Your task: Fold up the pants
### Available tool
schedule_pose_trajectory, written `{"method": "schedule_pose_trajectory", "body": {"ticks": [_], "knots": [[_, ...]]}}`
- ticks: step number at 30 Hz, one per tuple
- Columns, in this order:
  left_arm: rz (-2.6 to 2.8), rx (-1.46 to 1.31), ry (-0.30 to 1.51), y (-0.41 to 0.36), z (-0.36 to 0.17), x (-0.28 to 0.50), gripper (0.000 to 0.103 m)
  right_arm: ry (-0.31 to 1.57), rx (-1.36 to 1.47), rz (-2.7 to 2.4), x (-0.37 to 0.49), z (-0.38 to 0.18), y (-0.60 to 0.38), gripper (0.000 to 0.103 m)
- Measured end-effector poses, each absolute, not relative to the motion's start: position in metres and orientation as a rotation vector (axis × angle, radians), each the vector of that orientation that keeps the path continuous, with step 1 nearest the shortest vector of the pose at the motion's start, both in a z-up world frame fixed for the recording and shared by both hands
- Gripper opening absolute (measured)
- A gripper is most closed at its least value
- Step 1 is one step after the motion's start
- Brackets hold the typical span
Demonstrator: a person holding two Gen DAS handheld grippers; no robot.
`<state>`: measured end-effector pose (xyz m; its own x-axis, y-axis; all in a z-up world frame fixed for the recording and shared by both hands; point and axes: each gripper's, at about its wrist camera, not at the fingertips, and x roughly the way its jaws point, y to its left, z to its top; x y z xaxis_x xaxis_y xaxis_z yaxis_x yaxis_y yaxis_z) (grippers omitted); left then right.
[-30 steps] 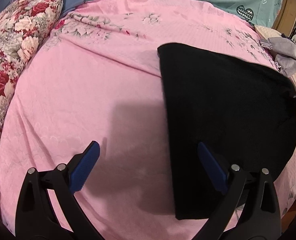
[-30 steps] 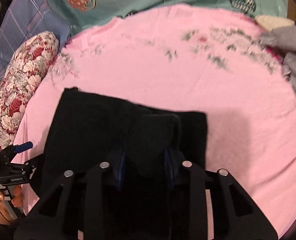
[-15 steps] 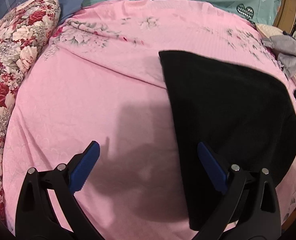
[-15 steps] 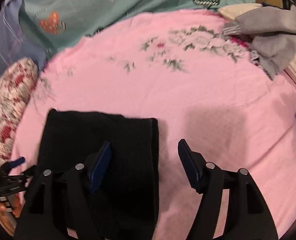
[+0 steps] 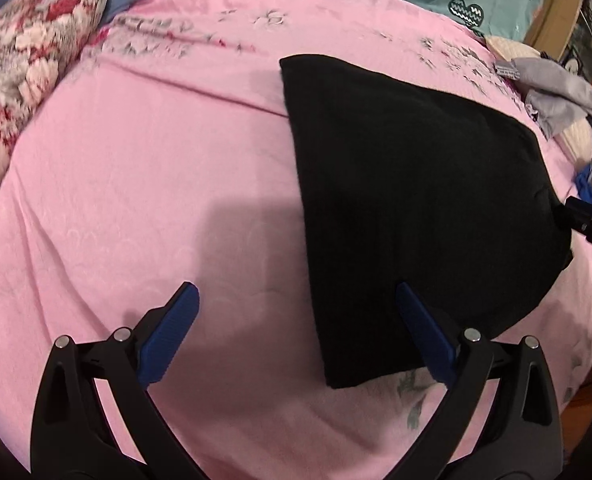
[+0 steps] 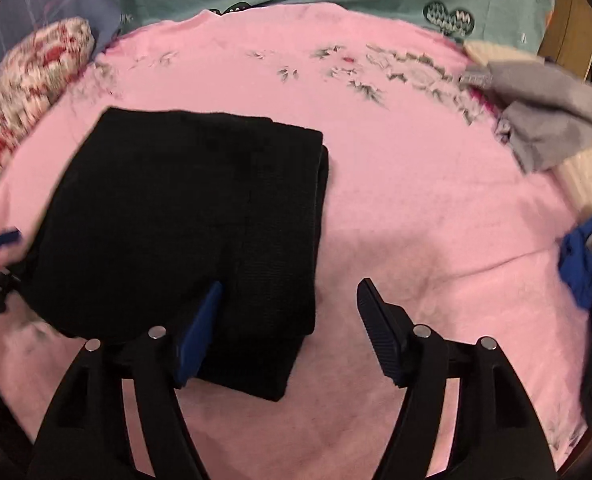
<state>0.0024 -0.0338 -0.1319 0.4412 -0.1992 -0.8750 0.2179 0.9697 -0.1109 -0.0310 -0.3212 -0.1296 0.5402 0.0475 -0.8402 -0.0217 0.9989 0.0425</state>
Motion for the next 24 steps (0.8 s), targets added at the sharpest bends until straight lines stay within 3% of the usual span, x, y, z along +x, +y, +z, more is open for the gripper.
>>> {"method": "schedule_pose_trajectory", "body": {"ticks": [6, 8, 9, 10, 17, 18, 20, 22, 24], "knots": [[-0.235, -0.02, 0.984, -0.025, -0.09, 0.03, 0.1, 0.801, 0.071, 0.09, -0.019, -0.072, -0.326, 0.068], [-0.247, -0.046, 0.954, -0.033, -0.079, 0.049, 0.1, 0.779, 0.069, 0.088, 0.001, -0.07, -0.323, 0.051], [-0.266, -0.069, 0.962, -0.04, -0.078, 0.061, 0.1, 0.793, 0.085, 0.104, 0.012, -0.072, -0.323, 0.026], [-0.281, -0.087, 0.973, -0.045, -0.079, 0.07, 0.1, 0.817, 0.112, 0.129, 0.024, -0.075, -0.322, 0.021], [-0.254, -0.084, 1.096, -0.069, -0.137, 0.116, 0.101, 0.937, 0.129, 0.069, 0.063, -0.121, -0.325, 0.019], [-0.248, -0.076, 1.094, -0.069, -0.137, 0.116, 0.101, 0.934, 0.131, 0.056, 0.064, -0.126, -0.329, 0.025], [-0.248, -0.075, 1.107, -0.069, -0.131, 0.113, 0.101, 0.926, 0.146, 0.067, 0.061, -0.128, -0.333, 0.026], [-0.269, -0.095, 1.103, -0.063, -0.12, 0.105, 0.101, 0.918, 0.163, 0.064, 0.054, -0.118, -0.335, 0.043], [-0.277, -0.1, 1.077, -0.054, -0.11, 0.094, 0.101, 0.886, 0.24, 0.086, 0.04, -0.108, -0.346, 0.049]]}}
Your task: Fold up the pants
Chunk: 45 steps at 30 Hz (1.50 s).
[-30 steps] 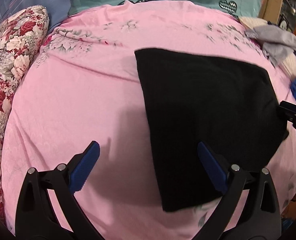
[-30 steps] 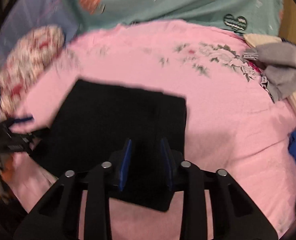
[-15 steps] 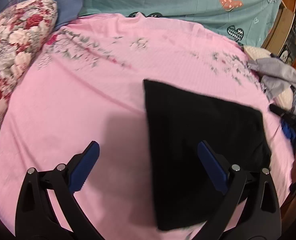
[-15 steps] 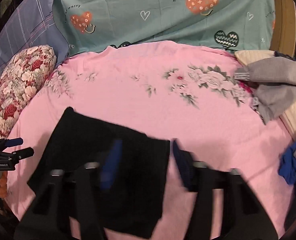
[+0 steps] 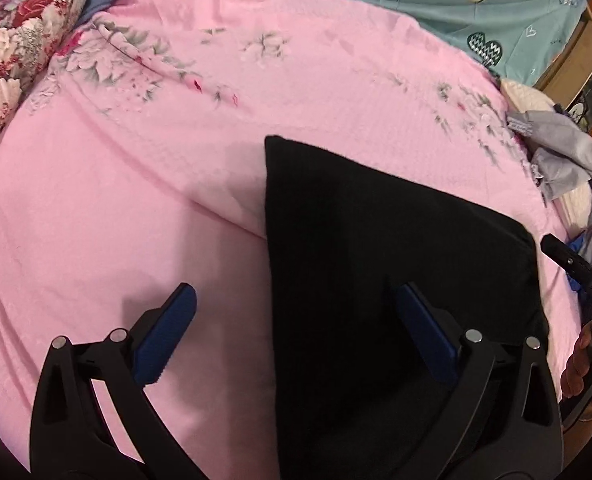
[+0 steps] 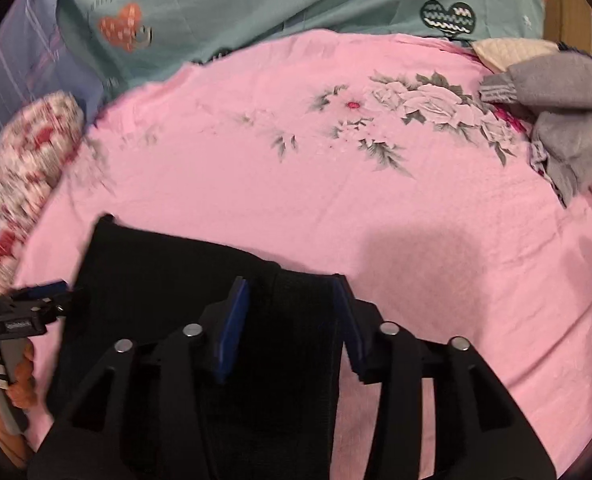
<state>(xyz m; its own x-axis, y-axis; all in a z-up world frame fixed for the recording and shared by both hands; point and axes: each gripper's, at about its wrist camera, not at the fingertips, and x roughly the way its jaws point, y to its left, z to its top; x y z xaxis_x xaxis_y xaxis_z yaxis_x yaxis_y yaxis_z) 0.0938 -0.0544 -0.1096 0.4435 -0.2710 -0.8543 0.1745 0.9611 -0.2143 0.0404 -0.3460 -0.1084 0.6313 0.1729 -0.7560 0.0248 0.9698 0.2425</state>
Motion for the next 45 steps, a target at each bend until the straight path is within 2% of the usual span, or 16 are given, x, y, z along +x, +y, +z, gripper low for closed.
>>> {"method": "schedule_pose_trajectory", "body": {"ticks": [2, 3, 4, 14, 32, 39, 42, 44, 45], "knots": [[-0.274, -0.102, 1.078, -0.045, -0.105, 0.086, 0.101, 0.858, 0.31, 0.109, 0.024, -0.103, -0.359, 0.061], [-0.275, -0.111, 1.079, -0.04, -0.105, 0.082, 0.101, 0.855, 0.332, 0.113, 0.015, -0.102, -0.363, 0.074], [-0.282, -0.129, 1.092, -0.036, -0.106, 0.078, 0.101, 0.86, 0.351, 0.121, 0.007, -0.104, -0.367, 0.08], [-0.352, -0.156, 1.215, -0.053, -0.134, 0.07, 0.101, 0.98, 0.46, 0.197, -0.015, -0.145, -0.367, 0.08], [-0.329, -0.124, 1.211, -0.056, -0.132, 0.068, 0.101, 0.987, 0.381, 0.247, -0.002, -0.147, -0.337, 0.081], [-0.34, -0.185, 1.258, -0.045, -0.133, 0.073, 0.101, 0.994, 0.309, 0.228, 0.004, -0.148, -0.329, 0.077], [-0.341, -0.106, 1.268, -0.06, -0.134, 0.079, 0.101, 0.988, 0.292, 0.225, 0.003, -0.149, -0.328, 0.077], [-0.34, -0.093, 1.274, -0.066, -0.133, 0.082, 0.099, 0.985, 0.291, 0.222, 0.003, -0.149, -0.327, 0.077], [-0.341, -0.096, 1.27, -0.068, -0.131, 0.082, 0.092, 0.983, 0.294, 0.222, 0.002, -0.149, -0.328, 0.077]]}}
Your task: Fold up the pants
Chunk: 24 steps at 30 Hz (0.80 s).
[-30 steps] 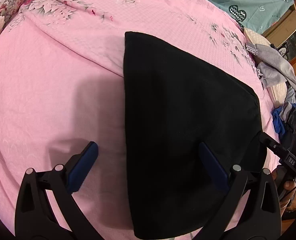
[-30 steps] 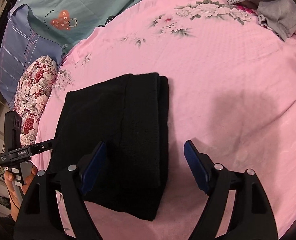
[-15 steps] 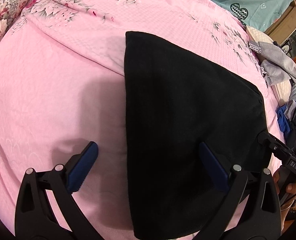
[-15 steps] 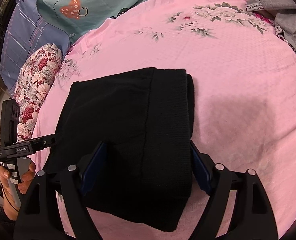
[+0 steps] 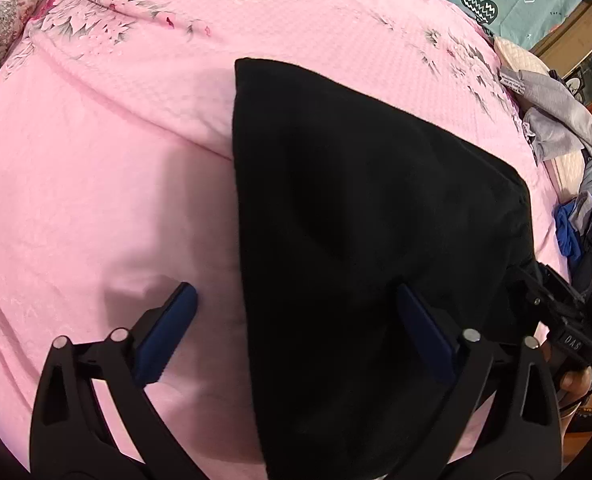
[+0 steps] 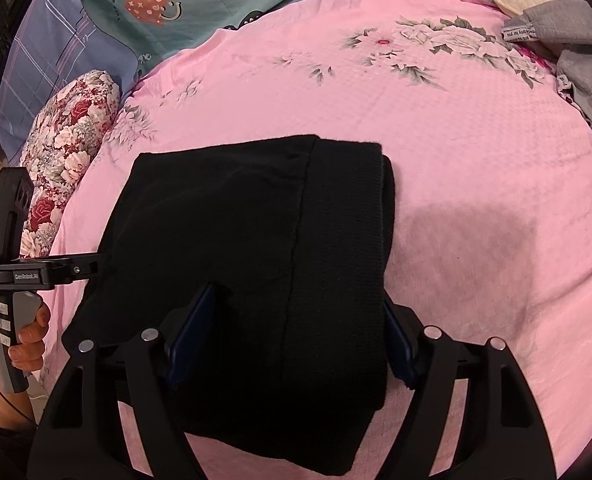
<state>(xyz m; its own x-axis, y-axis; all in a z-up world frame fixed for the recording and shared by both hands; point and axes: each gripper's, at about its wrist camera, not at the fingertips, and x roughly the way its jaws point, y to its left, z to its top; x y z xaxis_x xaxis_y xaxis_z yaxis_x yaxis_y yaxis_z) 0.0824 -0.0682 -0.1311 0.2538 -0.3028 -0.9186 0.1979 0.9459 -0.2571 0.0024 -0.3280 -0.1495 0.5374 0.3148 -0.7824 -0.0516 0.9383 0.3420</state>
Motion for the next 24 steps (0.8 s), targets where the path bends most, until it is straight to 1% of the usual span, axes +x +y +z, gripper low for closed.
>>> {"method": "schedule_pose_trajectory", "body": {"ticks": [1, 2, 3, 5, 8, 9, 10, 12, 14, 15, 16, 17, 18, 19, 22, 24], "knots": [[-0.365, -0.098, 1.268, -0.07, -0.129, 0.082, 0.069, 0.981, 0.296, 0.223, 0.002, -0.149, -0.328, 0.077], [-0.411, -0.106, 1.278, -0.073, -0.127, 0.081, 0.06, 0.981, 0.3, 0.224, 0.002, -0.15, -0.329, 0.077], [-0.411, -0.099, 1.281, -0.075, -0.125, 0.081, 0.058, 0.981, 0.301, 0.223, 0.002, -0.15, -0.329, 0.076], [-0.411, -0.075, 1.288, -0.079, -0.125, 0.082, 0.057, 0.98, 0.299, 0.224, 0.002, -0.149, -0.329, 0.075], [-0.436, -0.161, 1.313, -0.07, -0.129, 0.09, 0.059, 0.987, 0.296, 0.227, 0.004, -0.15, -0.328, 0.074], [-0.45, -0.196, 1.32, -0.067, -0.129, 0.092, 0.063, 0.987, 0.303, 0.23, 0.004, -0.15, -0.329, 0.074], [-0.472, -0.229, 1.325, -0.065, -0.13, 0.093, 0.074, 0.984, 0.317, 0.235, 0.005, -0.15, -0.331, 0.074], [-0.518, -0.285, 1.33, -0.065, -0.133, 0.097, 0.086, 0.987, 0.335, 0.239, 0.006, -0.15, -0.333, 0.074], [-0.502, -0.235, 1.317, -0.073, -0.132, 0.095, 0.084, 0.99, 0.33, 0.231, 0.009, -0.149, -0.331, 0.074], [-0.492, -0.191, 1.304, -0.077, -0.131, 0.092, 0.077, 0.991, 0.319, 0.224, 0.01, -0.149, -0.328, 0.073], [-0.48, -0.135, 1.287, -0.082, -0.13, 0.088, 0.059, 0.992, 0.303, 0.215, 0.011, -0.148, -0.325, 0.069], [-0.486, -0.123, 1.281, -0.083, -0.128, 0.086, 0.053, 0.993, 0.292, 0.204, 0.011, -0.148, -0.323, 0.064], [-0.492, -0.124, 1.268, -0.081, -0.124, 0.084, 0.041, 0.996, 0.297, 0.201, 0.012, -0.149, -0.323, 0.052], [-0.486, -0.105, 1.244, -0.08, -0.118, 0.081, 0.029, 0.995, 0.309, 0.216, 0.011, -0.148, -0.323, 0.045], [-0.498, -0.1, 1.195, -0.073, -0.098, 0.074, 0.025, 0.97, 0.291, 0.225, 0.008, -0.139, -0.32, 0.037], [-0.502, -0.076, 1.144, -0.073, -0.082, 0.069, 0.023, 0.943, 0.283, 0.237, 0.008, -0.128, -0.316, 0.034]]}}
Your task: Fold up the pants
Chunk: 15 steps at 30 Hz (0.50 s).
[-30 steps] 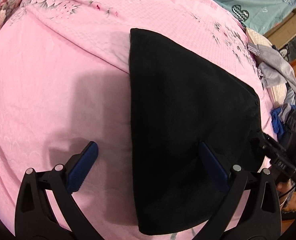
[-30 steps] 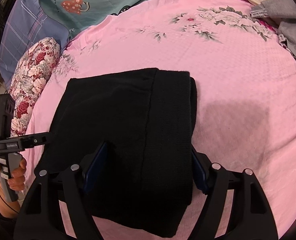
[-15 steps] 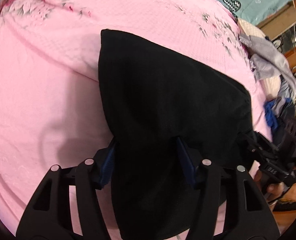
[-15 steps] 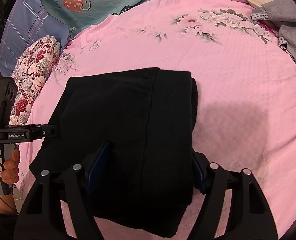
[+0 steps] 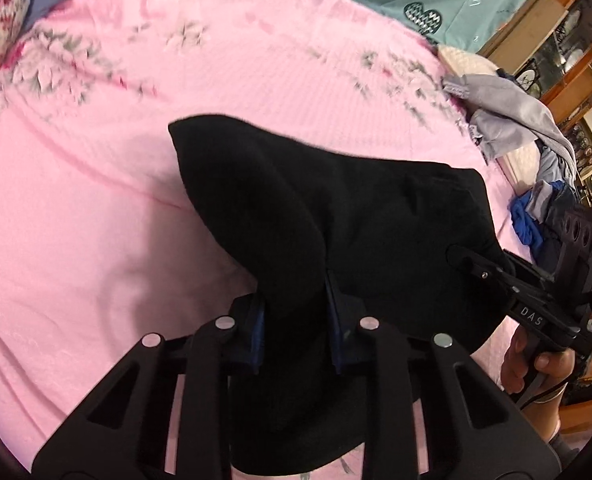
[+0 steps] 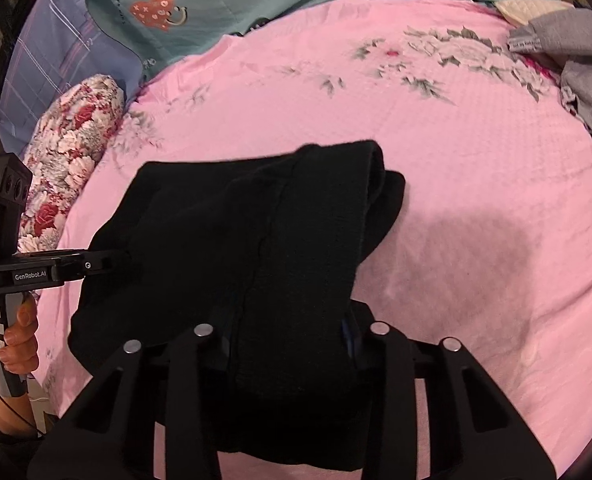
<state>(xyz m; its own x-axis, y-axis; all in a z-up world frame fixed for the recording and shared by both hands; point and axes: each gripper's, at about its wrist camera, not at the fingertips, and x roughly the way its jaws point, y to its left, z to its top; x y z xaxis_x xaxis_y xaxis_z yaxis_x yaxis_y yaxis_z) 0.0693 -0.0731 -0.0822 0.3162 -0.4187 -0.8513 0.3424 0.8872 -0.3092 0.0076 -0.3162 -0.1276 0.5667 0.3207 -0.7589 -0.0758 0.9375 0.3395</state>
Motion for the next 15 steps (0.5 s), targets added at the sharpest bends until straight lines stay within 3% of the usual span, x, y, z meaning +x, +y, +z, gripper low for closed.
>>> {"method": "schedule_pose_trajectory", "body": {"ticks": [3, 9, 14, 15], "knots": [[-0.496, -0.065, 1.076, -0.069, -0.058, 0.068, 0.01, 0.9, 0.261, 0.261, 0.011, -0.105, -0.309, 0.032], [-0.494, -0.08, 0.917, -0.053, -0.005, 0.082, 0.01, 0.778, 0.159, 0.35, 0.039, -0.042, -0.27, 0.031], [-0.462, -0.093, 1.029, -0.042, -0.034, 0.101, 0.015, 0.807, 0.075, 0.295, 0.07, -0.026, -0.252, 0.031], [-0.456, -0.093, 1.045, -0.04, -0.041, 0.102, 0.022, 0.836, 0.073, 0.279, 0.071, -0.033, -0.256, 0.031]]}}
